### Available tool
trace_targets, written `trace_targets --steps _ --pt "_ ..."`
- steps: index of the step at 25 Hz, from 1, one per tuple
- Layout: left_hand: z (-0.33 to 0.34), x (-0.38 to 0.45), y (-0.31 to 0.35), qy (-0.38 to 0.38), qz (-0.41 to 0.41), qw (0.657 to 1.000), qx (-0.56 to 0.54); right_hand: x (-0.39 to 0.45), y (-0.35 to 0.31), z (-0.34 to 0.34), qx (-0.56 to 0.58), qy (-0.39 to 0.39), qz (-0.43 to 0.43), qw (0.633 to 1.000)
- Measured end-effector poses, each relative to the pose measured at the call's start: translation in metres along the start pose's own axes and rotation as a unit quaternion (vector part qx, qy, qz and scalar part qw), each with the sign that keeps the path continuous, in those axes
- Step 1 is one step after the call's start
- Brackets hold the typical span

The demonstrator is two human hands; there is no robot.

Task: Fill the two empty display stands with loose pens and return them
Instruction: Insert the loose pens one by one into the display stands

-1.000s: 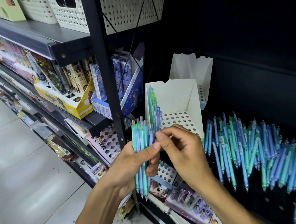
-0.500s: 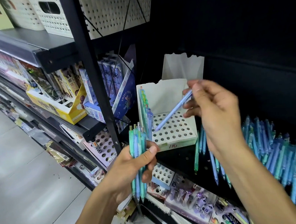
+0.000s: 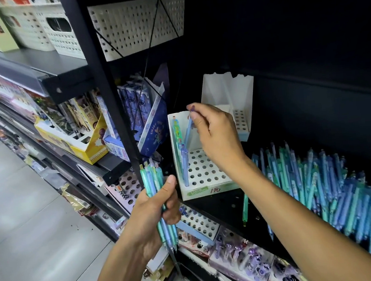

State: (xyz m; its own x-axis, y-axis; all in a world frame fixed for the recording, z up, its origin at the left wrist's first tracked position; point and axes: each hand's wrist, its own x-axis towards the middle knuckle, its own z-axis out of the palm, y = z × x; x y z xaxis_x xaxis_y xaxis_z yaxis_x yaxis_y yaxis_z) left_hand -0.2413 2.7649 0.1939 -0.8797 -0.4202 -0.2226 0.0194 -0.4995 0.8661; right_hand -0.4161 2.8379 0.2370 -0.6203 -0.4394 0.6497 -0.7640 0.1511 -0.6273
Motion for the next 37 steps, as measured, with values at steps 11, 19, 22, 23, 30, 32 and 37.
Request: trace_targets --steps 11,19,22,23,30,32,37 --pt "0.002 0.005 -0.003 -0.005 -0.001 1.0 0.001 0.009 0.004 0.008 -0.047 -0.076 -0.008 0.996" --pt "0.003 0.015 -0.012 0.086 0.049 0.991 0.091 0.011 -0.001 0.015 -0.039 -0.086 0.077 0.993" --pt "0.003 0.013 -0.008 0.074 0.043 0.994 0.071 0.007 -0.006 -0.009 -0.116 -0.01 0.059 0.991" --pt "0.003 0.013 -0.007 0.069 0.041 0.995 0.064 0.003 -0.002 -0.021 -0.171 0.021 0.065 0.983" --pt "0.011 0.02 -0.007 0.057 0.026 0.997 0.039 -0.036 0.021 -0.056 -0.259 -0.117 0.252 0.925" --pt "0.011 0.015 -0.004 0.04 0.019 0.999 0.015 -0.041 0.014 -0.063 -0.28 -0.091 0.26 0.92" --pt "0.022 -0.004 0.008 -0.116 -0.045 0.978 -0.166 -0.076 -0.044 -0.065 -0.119 0.066 0.112 0.984"
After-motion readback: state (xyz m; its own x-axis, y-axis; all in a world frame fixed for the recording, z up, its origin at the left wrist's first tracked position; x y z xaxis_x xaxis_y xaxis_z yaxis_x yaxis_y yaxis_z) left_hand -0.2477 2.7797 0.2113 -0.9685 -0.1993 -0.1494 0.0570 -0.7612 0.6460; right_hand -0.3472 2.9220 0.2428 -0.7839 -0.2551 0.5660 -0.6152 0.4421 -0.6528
